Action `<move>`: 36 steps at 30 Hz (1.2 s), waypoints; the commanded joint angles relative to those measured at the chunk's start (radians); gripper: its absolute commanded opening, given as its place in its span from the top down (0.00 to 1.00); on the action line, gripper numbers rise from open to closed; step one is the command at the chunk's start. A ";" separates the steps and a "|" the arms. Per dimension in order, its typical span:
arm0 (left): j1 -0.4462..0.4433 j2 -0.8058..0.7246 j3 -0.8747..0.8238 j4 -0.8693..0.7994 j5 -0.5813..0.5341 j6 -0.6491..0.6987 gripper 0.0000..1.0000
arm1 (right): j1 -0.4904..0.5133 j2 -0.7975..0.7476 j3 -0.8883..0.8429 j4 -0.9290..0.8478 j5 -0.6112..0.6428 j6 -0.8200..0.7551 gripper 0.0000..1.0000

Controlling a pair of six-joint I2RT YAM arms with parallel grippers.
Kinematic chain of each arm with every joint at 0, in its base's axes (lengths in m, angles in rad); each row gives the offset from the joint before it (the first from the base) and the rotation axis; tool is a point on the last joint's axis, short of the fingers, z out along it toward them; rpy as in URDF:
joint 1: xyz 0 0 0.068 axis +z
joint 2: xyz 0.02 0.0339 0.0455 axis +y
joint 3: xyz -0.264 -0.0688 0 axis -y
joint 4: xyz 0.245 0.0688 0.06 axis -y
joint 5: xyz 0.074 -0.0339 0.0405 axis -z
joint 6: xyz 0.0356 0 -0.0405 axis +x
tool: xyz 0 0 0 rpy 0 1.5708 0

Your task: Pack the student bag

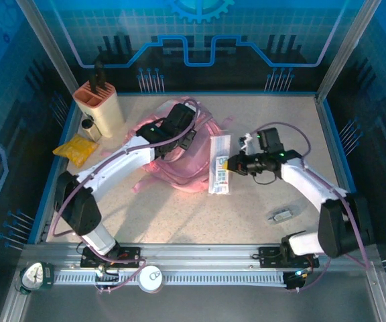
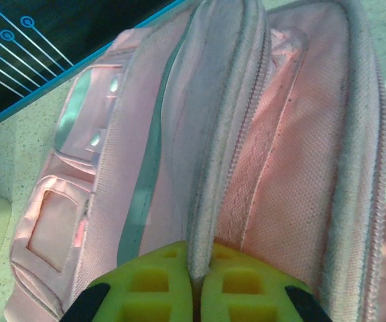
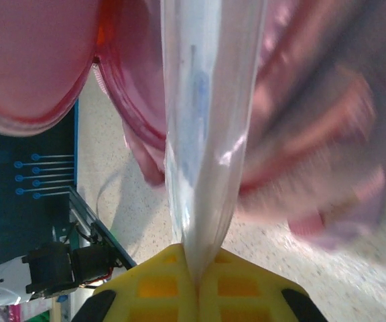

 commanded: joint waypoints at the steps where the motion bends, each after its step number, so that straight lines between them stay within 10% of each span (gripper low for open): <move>1: -0.013 -0.095 -0.005 0.031 0.089 -0.025 1.00 | 0.071 0.098 0.103 0.057 0.102 0.021 0.95; 8: -0.014 -0.138 -0.024 0.041 0.108 -0.094 1.00 | 0.165 0.416 0.331 0.161 0.120 0.086 0.90; 16: -0.010 -0.125 -0.020 0.045 0.107 -0.135 1.00 | 0.171 0.405 0.309 0.190 0.255 0.025 0.53; 27: -0.010 -0.121 -0.023 0.060 0.125 -0.190 1.00 | 0.305 0.152 -0.001 0.167 0.369 -0.007 0.74; 36: -0.010 -0.123 -0.023 0.045 0.154 -0.235 1.00 | 0.363 0.298 0.064 0.278 0.458 -0.002 0.87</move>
